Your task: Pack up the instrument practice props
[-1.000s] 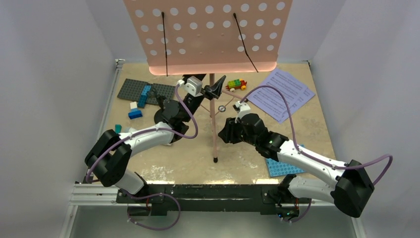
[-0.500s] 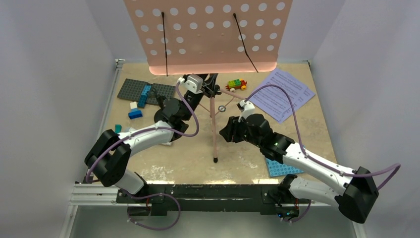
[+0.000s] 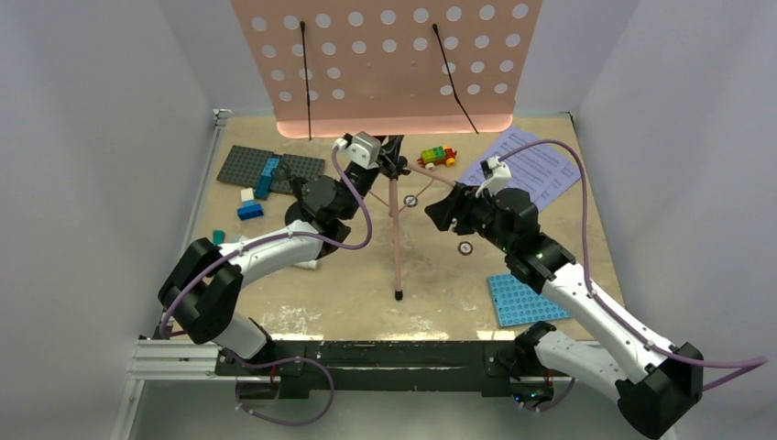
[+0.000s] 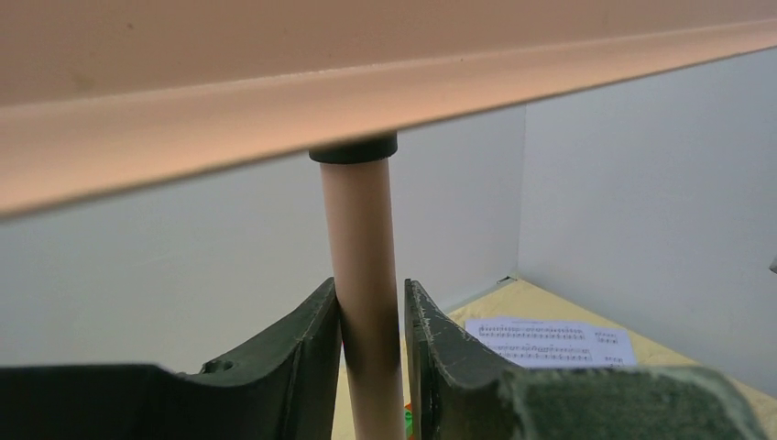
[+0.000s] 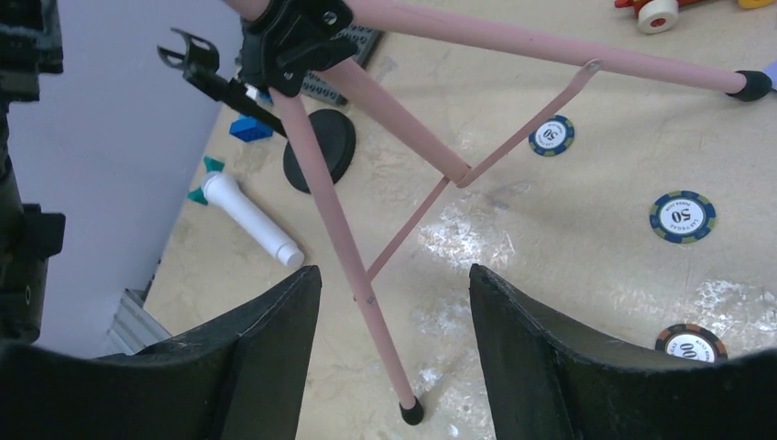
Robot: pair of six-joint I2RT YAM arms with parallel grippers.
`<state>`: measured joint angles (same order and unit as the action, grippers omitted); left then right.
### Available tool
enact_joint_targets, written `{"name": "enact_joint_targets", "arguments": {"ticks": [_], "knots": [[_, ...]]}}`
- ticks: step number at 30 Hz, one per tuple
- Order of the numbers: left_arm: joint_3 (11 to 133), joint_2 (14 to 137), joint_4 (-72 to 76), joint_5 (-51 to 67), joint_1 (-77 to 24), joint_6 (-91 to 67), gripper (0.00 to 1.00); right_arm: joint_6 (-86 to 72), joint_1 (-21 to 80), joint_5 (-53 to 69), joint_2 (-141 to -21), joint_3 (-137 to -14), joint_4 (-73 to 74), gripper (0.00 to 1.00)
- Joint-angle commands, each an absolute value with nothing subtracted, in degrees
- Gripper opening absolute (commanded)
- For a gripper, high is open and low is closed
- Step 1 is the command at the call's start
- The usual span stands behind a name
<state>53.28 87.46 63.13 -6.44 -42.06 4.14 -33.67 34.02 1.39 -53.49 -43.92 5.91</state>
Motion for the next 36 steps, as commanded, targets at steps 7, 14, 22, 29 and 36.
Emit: {"name": "enact_joint_targets", "arguments": {"ticks": [7, 14, 22, 29, 36], "knots": [[54.5, 86.7, 62.8, -4.2, -42.4, 4.4, 0.03, -49.9, 24.1, 21.3, -58.1, -43.4, -8.3, 0.67], [52.1, 85.0, 62.5, -2.3, -42.4, 3.4, 0.0, -64.7, 21.9, 31.3, -68.2, -45.5, -22.1, 0.69], [50.3, 83.5, 62.7, -0.6, -42.4, 3.4, 0.0, -73.9, 21.2, 34.9, -78.5, -50.1, -29.4, 0.65], [50.0, 83.4, 62.7, 1.7, -42.4, 3.4, 0.0, -76.8, 21.0, 36.6, -83.2, -55.0, -31.4, 0.61], [50.0, 83.6, 62.7, 2.5, -42.4, 3.4, 0.0, -72.3, 21.0, 39.2, -85.0, -58.8, -24.5, 0.46]]}}
